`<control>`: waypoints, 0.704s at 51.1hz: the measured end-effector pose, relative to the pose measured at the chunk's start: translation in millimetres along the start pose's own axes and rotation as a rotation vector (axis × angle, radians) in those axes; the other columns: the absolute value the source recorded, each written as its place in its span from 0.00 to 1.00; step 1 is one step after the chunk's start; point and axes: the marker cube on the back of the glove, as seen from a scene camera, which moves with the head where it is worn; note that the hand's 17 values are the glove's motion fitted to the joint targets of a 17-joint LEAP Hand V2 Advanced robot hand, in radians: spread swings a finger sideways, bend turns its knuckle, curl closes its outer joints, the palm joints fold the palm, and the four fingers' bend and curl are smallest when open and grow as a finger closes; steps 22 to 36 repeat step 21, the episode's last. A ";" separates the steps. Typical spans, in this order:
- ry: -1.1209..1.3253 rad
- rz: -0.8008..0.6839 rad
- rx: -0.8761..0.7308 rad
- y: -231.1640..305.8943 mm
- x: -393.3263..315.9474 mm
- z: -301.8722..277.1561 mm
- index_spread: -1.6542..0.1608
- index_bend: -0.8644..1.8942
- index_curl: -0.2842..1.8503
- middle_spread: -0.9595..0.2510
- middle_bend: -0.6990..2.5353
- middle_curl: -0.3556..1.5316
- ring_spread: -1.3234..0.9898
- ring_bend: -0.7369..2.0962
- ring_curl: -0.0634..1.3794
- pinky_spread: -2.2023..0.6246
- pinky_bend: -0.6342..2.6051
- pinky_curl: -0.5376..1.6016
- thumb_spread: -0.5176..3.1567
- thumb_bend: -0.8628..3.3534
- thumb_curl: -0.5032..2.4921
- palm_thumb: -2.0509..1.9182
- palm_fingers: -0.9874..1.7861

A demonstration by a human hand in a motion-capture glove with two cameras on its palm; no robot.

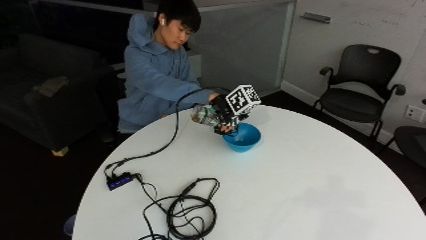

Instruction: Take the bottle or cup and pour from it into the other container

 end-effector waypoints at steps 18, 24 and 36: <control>0.090 0.033 -0.109 -7.6 -13.5 1.1 0.84 0.36 0.32 0.75 0.31 0.45 0.50 0.44 0.35 0.73 0.38 0.42 0.23 0.20 0.39 0.77 0.79; 0.082 0.038 -0.100 -7.8 -14.9 1.4 0.84 0.37 0.32 0.75 0.31 0.45 0.50 0.44 0.35 0.73 0.38 0.42 0.23 0.20 0.39 0.77 0.79; 0.082 0.038 -0.100 -7.8 -14.9 1.4 0.84 0.37 0.32 0.75 0.31 0.45 0.50 0.44 0.35 0.73 0.38 0.42 0.23 0.20 0.39 0.77 0.79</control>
